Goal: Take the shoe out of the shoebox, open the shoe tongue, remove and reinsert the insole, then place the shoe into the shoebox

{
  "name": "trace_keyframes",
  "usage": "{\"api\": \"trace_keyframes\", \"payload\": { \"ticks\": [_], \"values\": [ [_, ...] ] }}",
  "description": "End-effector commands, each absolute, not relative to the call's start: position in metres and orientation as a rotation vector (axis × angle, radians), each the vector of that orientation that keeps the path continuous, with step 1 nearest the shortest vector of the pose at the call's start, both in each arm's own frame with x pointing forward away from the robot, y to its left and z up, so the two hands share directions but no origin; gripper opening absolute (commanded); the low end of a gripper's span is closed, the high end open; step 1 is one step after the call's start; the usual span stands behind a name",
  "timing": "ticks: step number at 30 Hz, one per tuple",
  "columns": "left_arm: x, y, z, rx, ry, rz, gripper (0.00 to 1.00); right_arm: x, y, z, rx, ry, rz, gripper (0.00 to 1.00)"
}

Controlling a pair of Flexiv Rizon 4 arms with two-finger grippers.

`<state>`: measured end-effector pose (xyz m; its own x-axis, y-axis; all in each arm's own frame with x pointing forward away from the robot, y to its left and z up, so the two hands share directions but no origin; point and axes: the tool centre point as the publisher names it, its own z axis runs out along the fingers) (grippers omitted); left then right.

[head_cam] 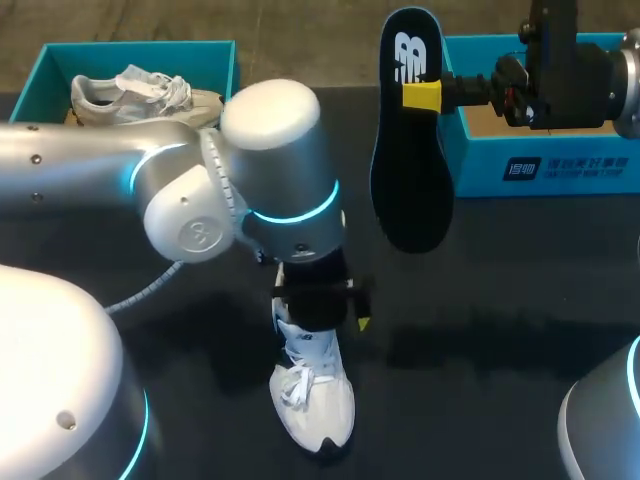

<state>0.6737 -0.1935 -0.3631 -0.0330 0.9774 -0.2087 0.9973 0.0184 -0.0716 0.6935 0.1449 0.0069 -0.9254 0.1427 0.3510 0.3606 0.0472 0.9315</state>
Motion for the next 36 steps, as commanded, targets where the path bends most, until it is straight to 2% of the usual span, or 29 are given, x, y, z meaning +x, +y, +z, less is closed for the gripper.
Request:
{"api": "trace_keyframes", "payload": {
  "ticks": [1,12,36],
  "values": [
    [0.674,-0.17,-0.334,2.011,2.116,-0.392,1.0,0.695,0.147,0.006,-0.524,-2.149,-1.995,0.0],
    [0.686,-0.156,-0.285,1.778,1.941,-0.624,1.0,0.695,0.147,0.006,-0.524,-2.149,-1.995,0.0],
    [0.711,-0.133,-0.217,1.425,1.584,-0.936,1.0,0.695,0.147,0.006,-0.524,-2.149,-1.995,0.0]
  ]
}}
